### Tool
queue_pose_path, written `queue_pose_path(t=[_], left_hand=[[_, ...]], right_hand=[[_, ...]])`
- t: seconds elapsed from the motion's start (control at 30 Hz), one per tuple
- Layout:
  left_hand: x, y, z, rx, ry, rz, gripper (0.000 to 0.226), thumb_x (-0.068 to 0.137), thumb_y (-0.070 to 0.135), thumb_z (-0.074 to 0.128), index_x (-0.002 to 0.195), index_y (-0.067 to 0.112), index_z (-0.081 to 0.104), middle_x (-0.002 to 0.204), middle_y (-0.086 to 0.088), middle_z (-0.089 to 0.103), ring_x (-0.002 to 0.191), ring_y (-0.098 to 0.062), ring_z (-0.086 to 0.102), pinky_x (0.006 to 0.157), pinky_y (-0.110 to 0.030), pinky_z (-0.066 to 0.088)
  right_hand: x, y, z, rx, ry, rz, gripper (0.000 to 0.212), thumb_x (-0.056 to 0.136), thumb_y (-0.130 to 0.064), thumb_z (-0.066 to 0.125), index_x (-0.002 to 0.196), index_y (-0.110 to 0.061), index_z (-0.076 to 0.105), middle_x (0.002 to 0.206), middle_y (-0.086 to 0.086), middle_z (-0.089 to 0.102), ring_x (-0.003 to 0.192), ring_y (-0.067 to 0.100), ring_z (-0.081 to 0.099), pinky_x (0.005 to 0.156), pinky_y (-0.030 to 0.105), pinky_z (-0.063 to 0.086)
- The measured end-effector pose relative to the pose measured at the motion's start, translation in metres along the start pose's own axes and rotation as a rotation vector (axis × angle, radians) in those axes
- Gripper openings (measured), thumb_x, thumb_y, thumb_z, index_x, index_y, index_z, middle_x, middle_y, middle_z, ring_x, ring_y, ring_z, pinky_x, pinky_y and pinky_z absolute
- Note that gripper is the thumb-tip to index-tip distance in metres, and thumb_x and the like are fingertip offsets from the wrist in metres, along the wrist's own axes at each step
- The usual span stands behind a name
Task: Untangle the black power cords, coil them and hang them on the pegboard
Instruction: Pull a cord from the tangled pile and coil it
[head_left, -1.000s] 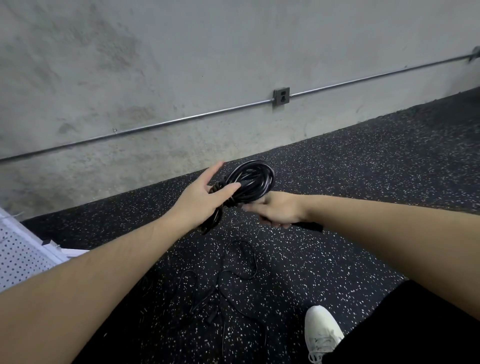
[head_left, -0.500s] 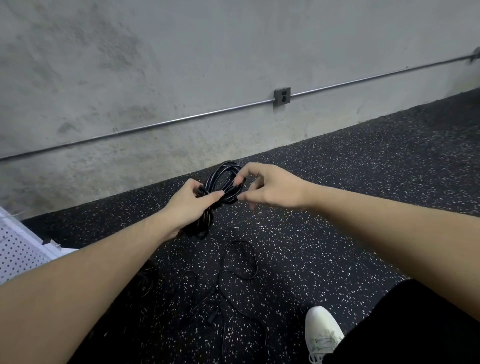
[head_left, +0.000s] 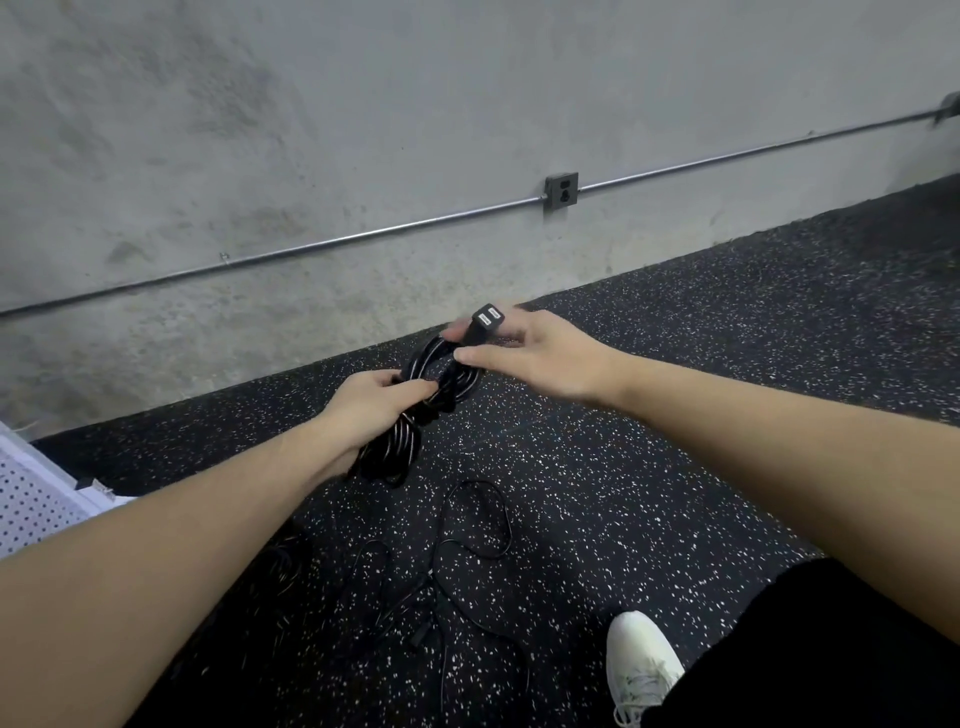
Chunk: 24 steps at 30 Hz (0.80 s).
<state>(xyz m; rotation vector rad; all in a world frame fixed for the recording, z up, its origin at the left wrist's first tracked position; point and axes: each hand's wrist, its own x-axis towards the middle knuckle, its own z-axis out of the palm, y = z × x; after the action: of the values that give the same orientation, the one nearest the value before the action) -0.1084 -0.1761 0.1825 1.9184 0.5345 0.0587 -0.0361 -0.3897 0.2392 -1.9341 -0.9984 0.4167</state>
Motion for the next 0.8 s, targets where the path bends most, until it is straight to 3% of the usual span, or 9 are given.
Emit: queue_pose_path(t=[0.1,0.17,0.27,0.33,0.4,0.53,0.67,0.73,0.8], left_hand=[[0.002,-0.002,0.0,-0.065,0.028,-0.004,0.024,0.088,0.035,0.077,0.102,0.016,0.077,0.096,-0.006,0.079,0.091,-0.025,0.074,0.081,-0.036,0.054],[0.004,-0.001,0.0,-0.111,0.02,0.02,0.031,0.082,0.035,0.081,0.108,0.019,0.075,0.101,-0.005,0.079,0.101,-0.028,0.073,0.09,-0.041,0.055],[0.003,0.002,0.004,-0.132,0.032,0.061,0.032,0.079,0.026,0.081,0.109,0.02,0.071,0.104,-0.005,0.077,0.102,-0.027,0.072,0.093,-0.043,0.054],[0.001,0.002,0.009,-0.132,0.023,0.075,0.026,0.084,0.015,0.079,0.108,0.018,0.07,0.104,-0.006,0.077,0.102,-0.028,0.072,0.093,-0.042,0.054],[0.001,0.002,0.012,-0.143,0.02,0.09,0.025,0.084,0.009,0.078,0.106,0.017,0.07,0.103,-0.007,0.077,0.103,-0.03,0.072,0.095,-0.043,0.055],[-0.002,0.006,0.014,-0.129,0.03,0.129,0.026,0.083,0.007,0.08,0.102,0.02,0.068,0.097,-0.002,0.075,0.091,-0.021,0.071,0.082,-0.033,0.054],[-0.008,0.007,0.018,-0.034,0.019,0.201,0.03,0.084,0.009,0.079,0.107,0.023,0.066,0.099,0.001,0.075,0.097,-0.021,0.072,0.092,-0.038,0.055],[-0.01,0.008,0.022,-0.009,0.016,0.218,0.031,0.084,0.013,0.08,0.11,0.025,0.066,0.099,0.003,0.076,0.098,-0.018,0.072,0.095,-0.039,0.056],[-0.013,0.01,0.022,0.024,0.028,0.23,0.031,0.085,0.015,0.08,0.11,0.026,0.065,0.098,0.004,0.076,0.095,-0.017,0.073,0.094,-0.039,0.057]], right_hand=[[0.002,-0.001,0.009,0.344,-0.041,0.051,0.032,0.102,-0.018,0.058,0.134,-0.013,0.057,0.117,0.012,0.074,0.109,0.027,0.071,0.102,0.039,0.054],[0.005,-0.002,0.012,0.451,-0.037,0.087,0.02,0.103,-0.017,0.057,0.121,-0.008,0.056,0.102,0.017,0.075,0.096,0.029,0.073,0.097,0.04,0.057],[0.005,-0.004,0.016,0.4,-0.095,0.182,0.017,0.105,-0.021,0.053,0.097,-0.006,0.058,0.08,0.009,0.072,0.071,0.016,0.067,0.079,0.028,0.06],[0.004,-0.009,0.021,0.319,-0.062,0.222,0.016,0.105,-0.017,0.05,0.094,-0.006,0.054,0.072,0.008,0.066,0.055,0.009,0.061,0.056,0.016,0.051],[0.006,-0.009,0.024,0.287,-0.011,0.26,0.014,0.104,-0.014,0.047,0.091,-0.008,0.05,0.069,0.008,0.063,0.051,0.01,0.057,0.047,0.014,0.045],[0.014,-0.006,0.026,0.372,0.019,0.361,0.014,0.105,-0.02,0.052,0.096,-0.01,0.048,0.065,0.005,0.061,0.053,0.014,0.057,0.047,0.02,0.048],[0.017,-0.006,0.025,0.237,0.121,0.354,0.037,0.103,-0.021,0.057,0.069,-0.007,0.062,0.06,0.007,0.065,0.044,0.013,0.056,0.046,0.023,0.049],[0.021,-0.002,0.026,0.111,0.224,0.342,0.025,0.097,-0.019,0.062,0.077,-0.003,0.065,0.059,0.008,0.069,0.042,0.018,0.059,0.049,0.029,0.052],[0.024,0.0,0.029,0.05,0.303,0.354,0.017,0.091,-0.025,0.065,0.093,-0.015,0.051,0.065,0.007,0.072,0.048,0.026,0.063,0.054,0.039,0.055]])
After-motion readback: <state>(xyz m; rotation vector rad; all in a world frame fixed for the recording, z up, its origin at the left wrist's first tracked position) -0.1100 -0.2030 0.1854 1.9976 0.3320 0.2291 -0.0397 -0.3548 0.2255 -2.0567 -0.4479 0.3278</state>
